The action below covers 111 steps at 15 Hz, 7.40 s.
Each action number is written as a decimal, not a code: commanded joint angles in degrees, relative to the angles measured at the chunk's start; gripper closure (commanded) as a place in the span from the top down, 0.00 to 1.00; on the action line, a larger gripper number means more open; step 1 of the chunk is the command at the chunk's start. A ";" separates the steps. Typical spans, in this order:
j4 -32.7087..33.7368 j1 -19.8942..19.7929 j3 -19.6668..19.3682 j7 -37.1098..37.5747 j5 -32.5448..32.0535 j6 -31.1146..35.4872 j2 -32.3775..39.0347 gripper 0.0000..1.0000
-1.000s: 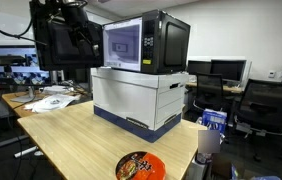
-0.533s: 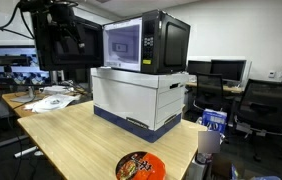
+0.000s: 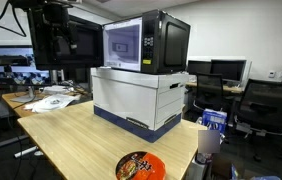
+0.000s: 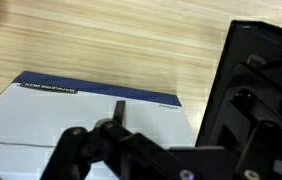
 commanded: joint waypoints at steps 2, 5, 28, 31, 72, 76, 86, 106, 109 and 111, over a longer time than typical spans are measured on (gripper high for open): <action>-1.35 1.32 -0.26 -2.94 3.61 -2.18 -2.67 1.00; -1.93 2.20 -0.02 -3.40 4.94 -3.71 -3.95 1.00; -8.17 2.88 1.30 -3.42 4.69 -0.01 -10.69 1.00; -7.48 0.58 1.05 -2.93 0.70 1.21 -9.44 1.00; 5.84 -19.72 -4.07 2.05 -29.17 15.24 24.81 1.00; 13.05 -18.58 -5.79 -0.52 -21.29 6.60 28.08 1.00; 16.39 -20.57 -10.09 2.21 -18.33 8.38 32.00 1.00; 9.13 -21.32 -10.85 0.18 -23.42 19.22 33.83 1.00; 7.90 -21.76 -12.09 -2.37 -22.40 20.97 35.32 1.00; 6.48 -22.50 -12.78 -2.29 -23.01 25.36 36.54 1.00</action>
